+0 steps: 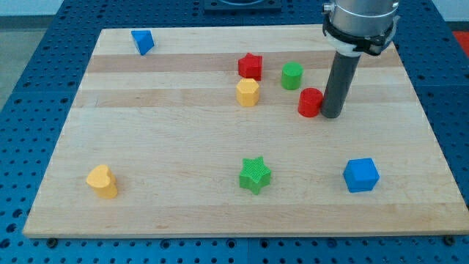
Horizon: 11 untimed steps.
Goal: Point your arm at the blue cube
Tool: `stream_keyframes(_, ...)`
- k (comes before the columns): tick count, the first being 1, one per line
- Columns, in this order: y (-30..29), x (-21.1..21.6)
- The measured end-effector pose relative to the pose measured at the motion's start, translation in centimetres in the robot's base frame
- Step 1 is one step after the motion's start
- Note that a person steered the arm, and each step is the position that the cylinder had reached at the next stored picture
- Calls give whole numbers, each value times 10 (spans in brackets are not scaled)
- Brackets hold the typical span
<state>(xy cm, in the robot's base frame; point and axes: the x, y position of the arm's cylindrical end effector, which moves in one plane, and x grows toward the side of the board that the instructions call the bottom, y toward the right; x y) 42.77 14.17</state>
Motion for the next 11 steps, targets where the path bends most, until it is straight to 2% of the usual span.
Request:
stream_keyframes(4, -12, 0)
stream_keyframes(5, -2, 14)
stream_keyframes(8, 56, 115)
stream_keyframes(10, 54, 183)
stream_keyframes(11, 41, 188)
